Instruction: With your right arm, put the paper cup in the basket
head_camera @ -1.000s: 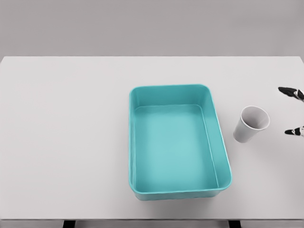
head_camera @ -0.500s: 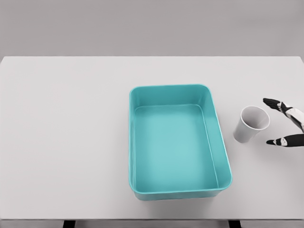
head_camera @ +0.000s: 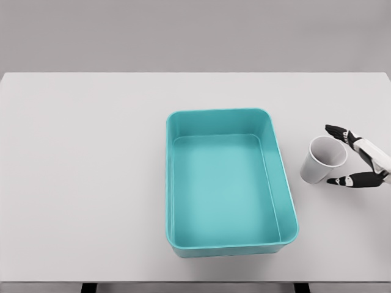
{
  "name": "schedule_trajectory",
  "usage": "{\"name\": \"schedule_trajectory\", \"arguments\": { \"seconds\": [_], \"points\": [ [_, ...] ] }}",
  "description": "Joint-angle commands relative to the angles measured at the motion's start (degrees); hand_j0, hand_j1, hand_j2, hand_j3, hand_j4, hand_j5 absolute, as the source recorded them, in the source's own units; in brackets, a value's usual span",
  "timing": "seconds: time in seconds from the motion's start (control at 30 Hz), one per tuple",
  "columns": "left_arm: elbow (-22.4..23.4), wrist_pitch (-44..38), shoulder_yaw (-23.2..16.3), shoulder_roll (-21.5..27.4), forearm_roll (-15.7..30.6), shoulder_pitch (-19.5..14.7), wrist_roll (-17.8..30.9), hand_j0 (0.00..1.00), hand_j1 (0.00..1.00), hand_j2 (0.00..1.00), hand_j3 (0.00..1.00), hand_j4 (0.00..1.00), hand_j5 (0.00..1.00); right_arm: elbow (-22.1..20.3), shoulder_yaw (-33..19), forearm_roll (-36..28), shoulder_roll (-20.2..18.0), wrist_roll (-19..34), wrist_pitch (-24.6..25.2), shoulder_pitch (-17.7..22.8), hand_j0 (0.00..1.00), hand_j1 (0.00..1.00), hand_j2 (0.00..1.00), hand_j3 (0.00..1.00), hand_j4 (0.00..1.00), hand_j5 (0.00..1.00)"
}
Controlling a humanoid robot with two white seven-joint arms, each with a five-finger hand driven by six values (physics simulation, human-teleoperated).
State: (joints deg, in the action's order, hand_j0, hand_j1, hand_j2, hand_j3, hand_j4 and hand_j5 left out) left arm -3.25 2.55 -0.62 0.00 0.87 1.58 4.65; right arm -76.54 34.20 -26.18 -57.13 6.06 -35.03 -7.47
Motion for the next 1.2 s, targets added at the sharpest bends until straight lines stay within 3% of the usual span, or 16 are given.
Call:
{"name": "schedule_trajectory", "arguments": {
  "seconds": [0.0, 0.83, 1.17],
  "points": [
    [0.0, 0.0, 0.0, 0.0, 0.01, 0.0, 0.01, 1.0, 1.0, 1.0, 1.0, 1.0, 1.0, -0.1, -0.01, -0.28, 0.35, -0.08, 0.03, 0.0, 1.0, 1.0, 1.0, 1.0, 1.0, 1.0],
    [0.0, 0.0, 0.0, 0.0, 0.01, 0.0, 0.01, 1.0, 1.0, 1.0, 1.0, 1.0, 1.0, -0.89, 0.35, -0.28, 2.46, -0.08, 0.03, -0.53, 1.0, 1.0, 1.0, 1.0, 1.0, 1.0],
    [0.0, 0.0, 0.0, 0.0, 0.01, 0.0, 0.01, 1.0, 1.0, 1.0, 1.0, 1.0, 1.0, -0.89, 0.26, -0.28, 2.82, -0.08, 0.03, -0.62, 0.92, 0.92, 0.92, 0.92, 0.92, 0.92]
  ]
}}
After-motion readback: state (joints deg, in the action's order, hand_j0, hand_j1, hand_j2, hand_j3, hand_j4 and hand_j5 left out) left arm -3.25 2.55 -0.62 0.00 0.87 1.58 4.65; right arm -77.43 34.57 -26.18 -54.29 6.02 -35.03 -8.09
